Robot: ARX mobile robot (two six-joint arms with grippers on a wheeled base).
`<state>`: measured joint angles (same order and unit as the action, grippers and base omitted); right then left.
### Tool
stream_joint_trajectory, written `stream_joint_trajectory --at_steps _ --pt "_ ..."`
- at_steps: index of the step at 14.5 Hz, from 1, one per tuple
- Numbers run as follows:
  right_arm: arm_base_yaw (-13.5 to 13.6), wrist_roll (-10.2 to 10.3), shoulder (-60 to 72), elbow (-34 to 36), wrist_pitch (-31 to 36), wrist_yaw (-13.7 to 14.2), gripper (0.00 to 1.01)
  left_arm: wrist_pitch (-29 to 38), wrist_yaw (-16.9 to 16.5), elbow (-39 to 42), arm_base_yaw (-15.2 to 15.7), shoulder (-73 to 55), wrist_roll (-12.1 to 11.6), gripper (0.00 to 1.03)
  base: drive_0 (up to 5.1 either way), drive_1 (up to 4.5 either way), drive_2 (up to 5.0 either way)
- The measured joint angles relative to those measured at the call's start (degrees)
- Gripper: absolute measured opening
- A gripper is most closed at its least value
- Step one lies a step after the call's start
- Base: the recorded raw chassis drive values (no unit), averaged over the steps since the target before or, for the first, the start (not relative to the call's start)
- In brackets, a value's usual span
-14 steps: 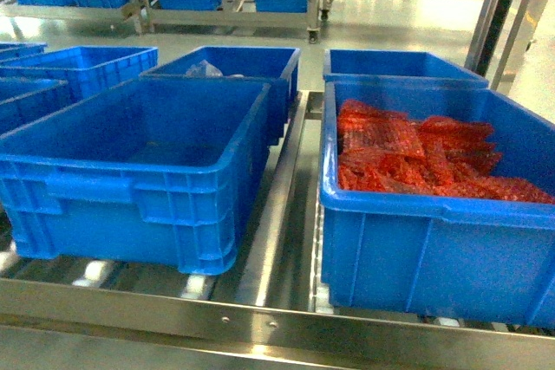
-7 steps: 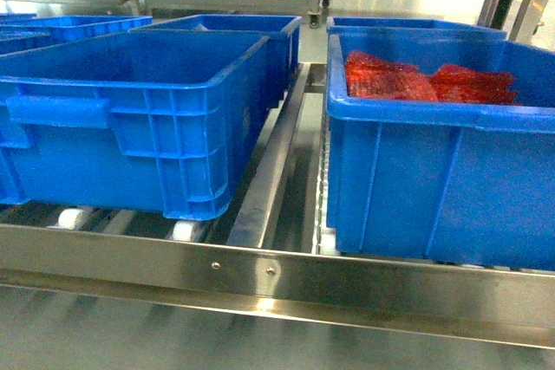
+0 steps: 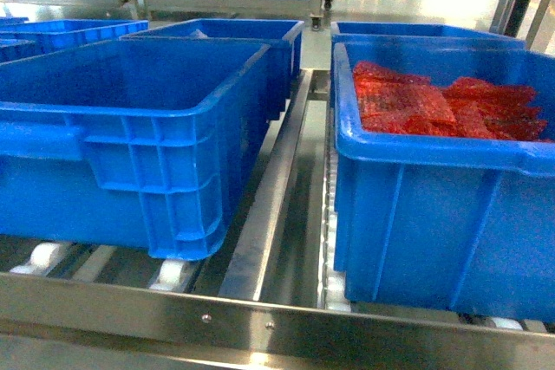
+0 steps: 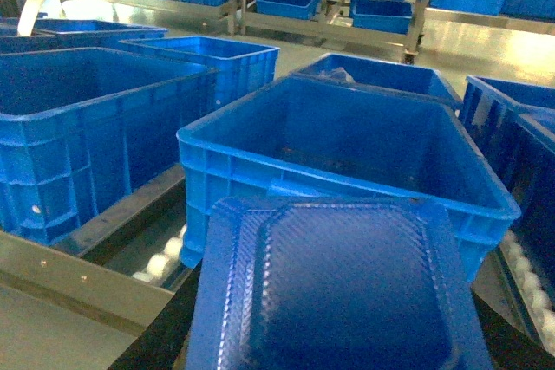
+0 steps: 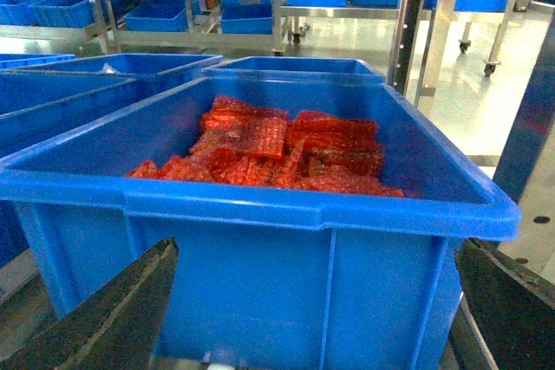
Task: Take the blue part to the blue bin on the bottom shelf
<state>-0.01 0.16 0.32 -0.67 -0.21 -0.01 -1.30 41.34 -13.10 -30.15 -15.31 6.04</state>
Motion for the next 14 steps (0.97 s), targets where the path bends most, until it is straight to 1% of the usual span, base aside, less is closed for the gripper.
stream_joint_trajectory --at_steps 5,14 --pt "0.0 0.0 0.0 0.0 -0.07 0.02 0.98 0.0 0.0 0.0 0.0 -0.09 0.0 0.43 0.0 4.05 -4.0" --pt "0.0 0.0 0.0 0.0 -0.09 0.0 0.98 0.0 -0.11 0.0 -0.07 -0.28 0.0 0.43 -0.1 1.15 -1.4"
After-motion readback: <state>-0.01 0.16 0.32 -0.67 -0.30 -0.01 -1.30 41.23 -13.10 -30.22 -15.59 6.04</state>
